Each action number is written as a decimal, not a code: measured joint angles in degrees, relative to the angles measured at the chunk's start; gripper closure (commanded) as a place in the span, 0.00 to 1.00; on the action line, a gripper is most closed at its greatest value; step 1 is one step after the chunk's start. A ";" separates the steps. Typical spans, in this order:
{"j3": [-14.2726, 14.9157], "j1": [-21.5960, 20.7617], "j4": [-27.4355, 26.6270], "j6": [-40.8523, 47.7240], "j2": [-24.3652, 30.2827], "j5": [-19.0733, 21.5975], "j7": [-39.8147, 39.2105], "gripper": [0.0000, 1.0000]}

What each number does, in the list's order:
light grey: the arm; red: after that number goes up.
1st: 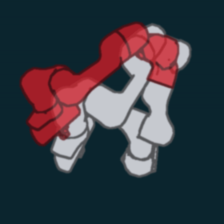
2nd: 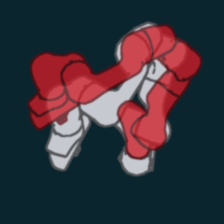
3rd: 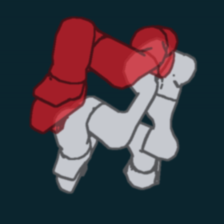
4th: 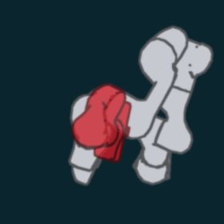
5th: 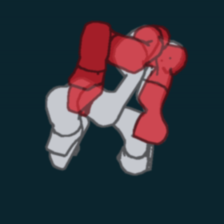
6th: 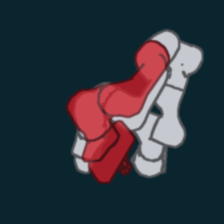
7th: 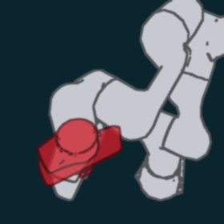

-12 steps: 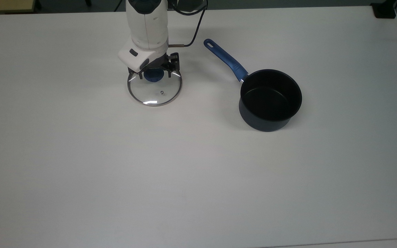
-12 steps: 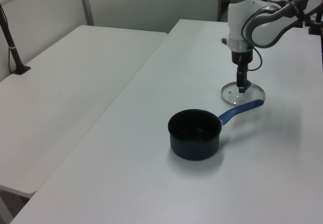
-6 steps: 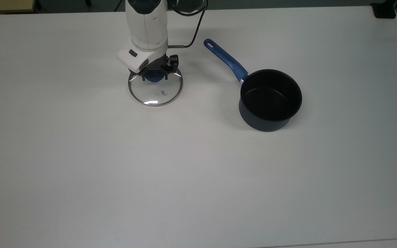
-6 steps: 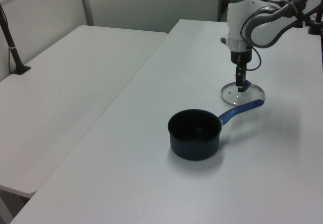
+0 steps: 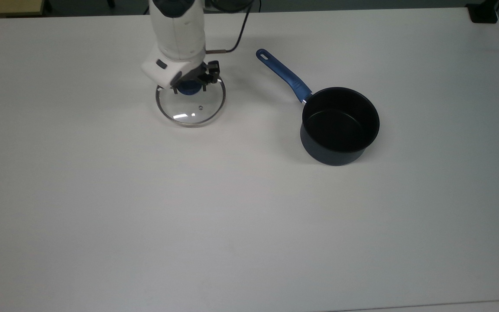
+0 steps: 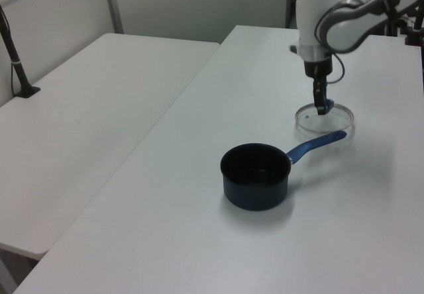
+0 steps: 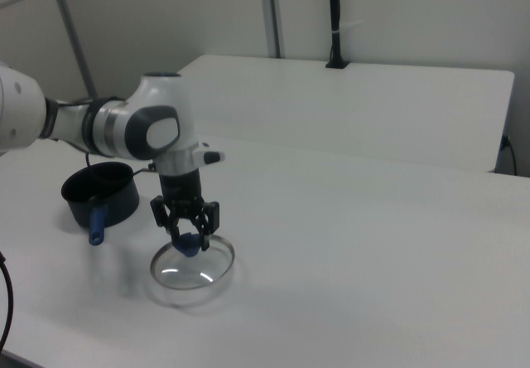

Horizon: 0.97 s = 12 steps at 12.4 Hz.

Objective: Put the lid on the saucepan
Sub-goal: 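Close the gripper on the blue knob of the glass lid, then lift the glass lid and carry it over the saucepan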

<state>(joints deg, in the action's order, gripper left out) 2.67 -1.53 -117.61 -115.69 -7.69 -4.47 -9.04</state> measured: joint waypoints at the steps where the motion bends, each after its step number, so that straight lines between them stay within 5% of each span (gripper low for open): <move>1: 0.72 0.00 2.20 2.56 0.28 0.00 -0.82 0.47; 7: 2.09 0.10 13.09 5.33 0.82 2.18 1.42 0.47; 12: 1.85 -8.47 20.42 6.47 -3.15 3.56 16.30 0.49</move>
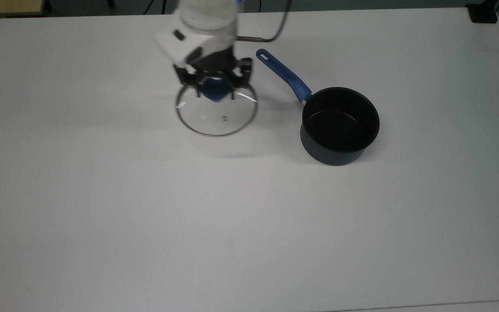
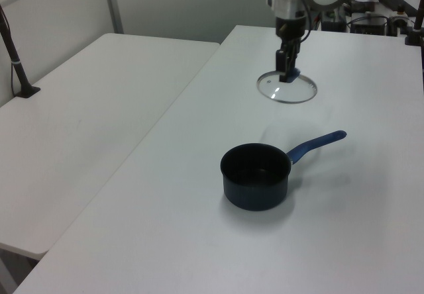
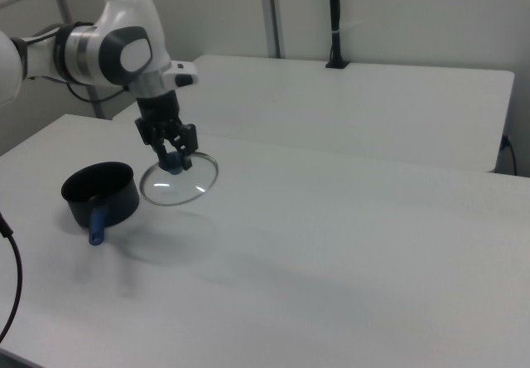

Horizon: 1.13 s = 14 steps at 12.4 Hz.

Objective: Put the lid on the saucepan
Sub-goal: 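Lift the glass lid and carry it over the saucepan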

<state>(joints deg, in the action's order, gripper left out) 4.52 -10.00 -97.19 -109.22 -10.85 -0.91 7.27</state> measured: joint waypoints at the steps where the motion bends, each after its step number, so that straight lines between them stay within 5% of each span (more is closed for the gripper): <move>1: -0.11 -1.32 2.43 2.02 -1.59 0.94 1.38 0.49; 7: -0.57 -9.51 12.62 7.43 -11.60 3.21 11.98 0.49; 14: -3.75 -12.47 16.03 7.59 -12.36 3.23 17.05 0.50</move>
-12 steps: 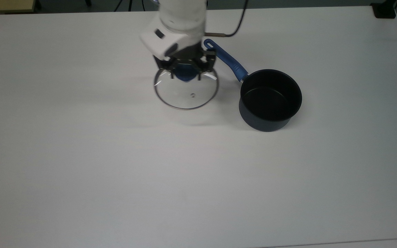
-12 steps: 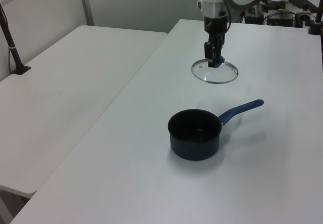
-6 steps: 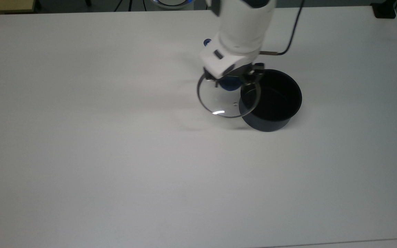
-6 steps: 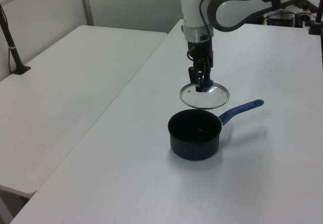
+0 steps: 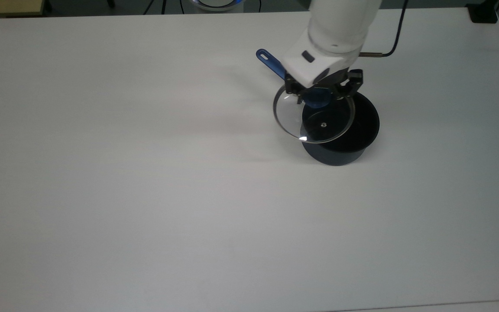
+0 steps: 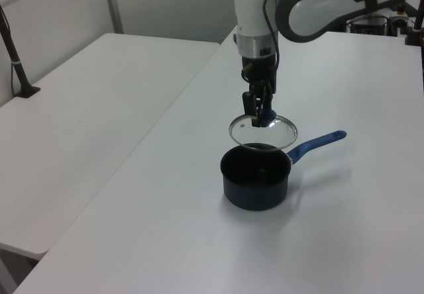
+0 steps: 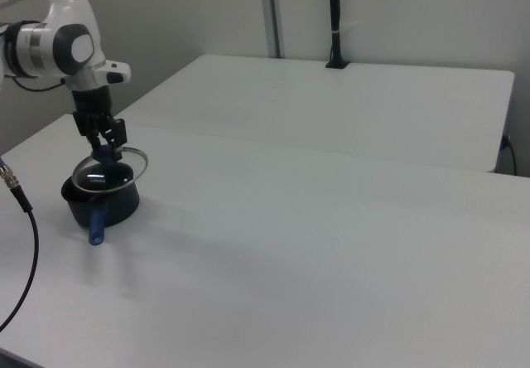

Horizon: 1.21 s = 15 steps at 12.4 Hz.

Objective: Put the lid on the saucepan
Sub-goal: 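Lift the glass lid and carry it over the saucepan, then lower the glass lid onto the saucepan rim and open the gripper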

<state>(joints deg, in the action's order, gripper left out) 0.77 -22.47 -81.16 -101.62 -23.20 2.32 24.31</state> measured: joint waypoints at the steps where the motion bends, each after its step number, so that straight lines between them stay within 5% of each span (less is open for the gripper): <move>1: -0.14 -0.86 0.22 0.00 -0.33 0.00 0.94 0.50; 15: -0.22 -5.52 6.26 0.00 -7.64 0.00 3.33 0.50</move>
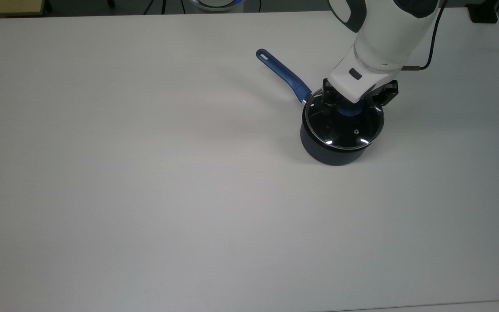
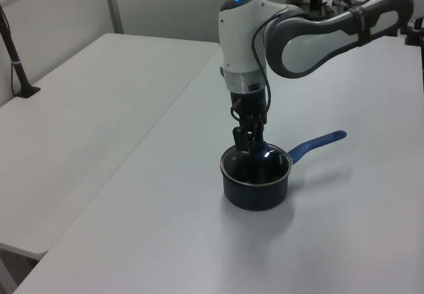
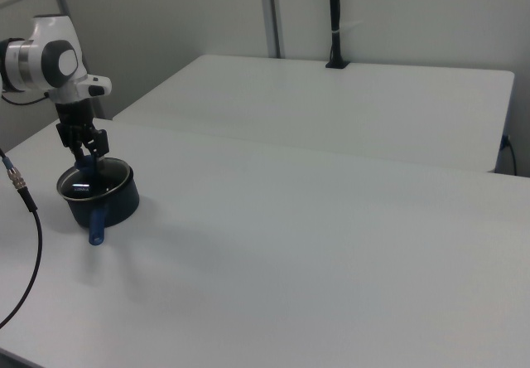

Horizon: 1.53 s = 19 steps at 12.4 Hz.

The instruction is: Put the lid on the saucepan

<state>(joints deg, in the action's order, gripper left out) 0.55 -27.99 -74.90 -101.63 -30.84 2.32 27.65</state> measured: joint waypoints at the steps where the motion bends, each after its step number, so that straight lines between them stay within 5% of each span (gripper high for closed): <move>1: 0.00 0.00 0.00 0.00 -0.02 0.00 0.00 0.50; 7: 0.32 0.06 0.05 -0.12 -0.55 -0.01 0.01 0.49; 8: 0.34 0.06 0.13 -0.21 -0.61 -0.01 0.01 0.43; 10: 0.44 0.08 0.38 -0.26 -0.72 -0.32 0.03 0.00; 19: 1.08 1.92 1.97 0.52 1.39 -0.61 1.90 0.00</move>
<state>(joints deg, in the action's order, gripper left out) 1.63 -26.08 -72.93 -101.11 -29.46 1.70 29.55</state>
